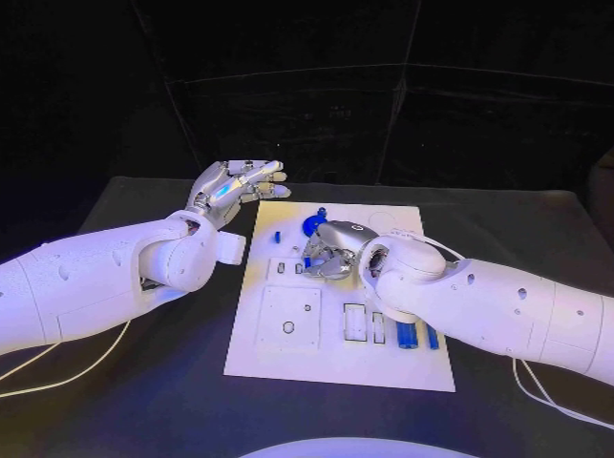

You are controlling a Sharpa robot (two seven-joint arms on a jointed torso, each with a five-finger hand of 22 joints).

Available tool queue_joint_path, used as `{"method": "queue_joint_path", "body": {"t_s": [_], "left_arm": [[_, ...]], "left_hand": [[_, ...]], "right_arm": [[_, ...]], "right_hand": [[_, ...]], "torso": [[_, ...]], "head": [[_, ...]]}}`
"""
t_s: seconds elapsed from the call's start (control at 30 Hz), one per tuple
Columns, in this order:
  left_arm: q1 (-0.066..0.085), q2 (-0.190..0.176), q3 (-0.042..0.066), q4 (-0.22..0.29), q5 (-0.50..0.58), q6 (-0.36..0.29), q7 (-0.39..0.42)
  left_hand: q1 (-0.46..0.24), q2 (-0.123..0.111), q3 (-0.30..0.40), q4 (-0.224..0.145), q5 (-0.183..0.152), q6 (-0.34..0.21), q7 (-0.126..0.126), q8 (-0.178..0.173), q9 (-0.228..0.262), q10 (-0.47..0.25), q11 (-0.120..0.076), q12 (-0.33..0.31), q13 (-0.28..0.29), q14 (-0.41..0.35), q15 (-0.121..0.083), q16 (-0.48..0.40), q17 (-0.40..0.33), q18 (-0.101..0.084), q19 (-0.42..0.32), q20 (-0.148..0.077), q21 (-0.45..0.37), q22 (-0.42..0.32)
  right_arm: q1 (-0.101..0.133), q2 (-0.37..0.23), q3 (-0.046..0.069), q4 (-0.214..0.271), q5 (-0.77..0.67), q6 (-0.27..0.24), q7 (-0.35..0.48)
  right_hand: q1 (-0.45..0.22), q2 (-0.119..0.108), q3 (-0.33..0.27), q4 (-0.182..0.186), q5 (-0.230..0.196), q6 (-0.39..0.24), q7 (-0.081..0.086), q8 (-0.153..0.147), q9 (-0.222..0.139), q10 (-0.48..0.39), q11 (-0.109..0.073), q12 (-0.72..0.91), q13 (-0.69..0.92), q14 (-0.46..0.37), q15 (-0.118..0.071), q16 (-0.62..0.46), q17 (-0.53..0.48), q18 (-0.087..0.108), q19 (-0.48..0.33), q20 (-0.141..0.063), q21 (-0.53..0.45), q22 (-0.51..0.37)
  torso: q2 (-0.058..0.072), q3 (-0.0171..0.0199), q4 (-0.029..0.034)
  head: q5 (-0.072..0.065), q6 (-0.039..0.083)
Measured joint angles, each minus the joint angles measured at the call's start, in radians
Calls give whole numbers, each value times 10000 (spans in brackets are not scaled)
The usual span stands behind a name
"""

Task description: Assemble the parts on the task board

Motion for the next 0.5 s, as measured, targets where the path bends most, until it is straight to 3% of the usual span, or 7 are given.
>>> {"method": "queue_joint_path", "body": {"t_s": [0.5], "left_arm": [[0,6,0,-38,4,1,-11]], "left_hand": [[0,0,3,-3,0,0,0,0,0,0,0,-28,0,0,0,-29,-1,0,0,0,0,-4]], "right_arm": [[-7,-29,0,68,-68,164,-10]], "right_hand": [[-133,-132,-1,0,8,-76,69,-24,-9,-70,1,-112,-70,3,3,-44,0,1,0,0,0,0]], "torso": [[-3,-4,4]], "head": [[31,-48]]}}
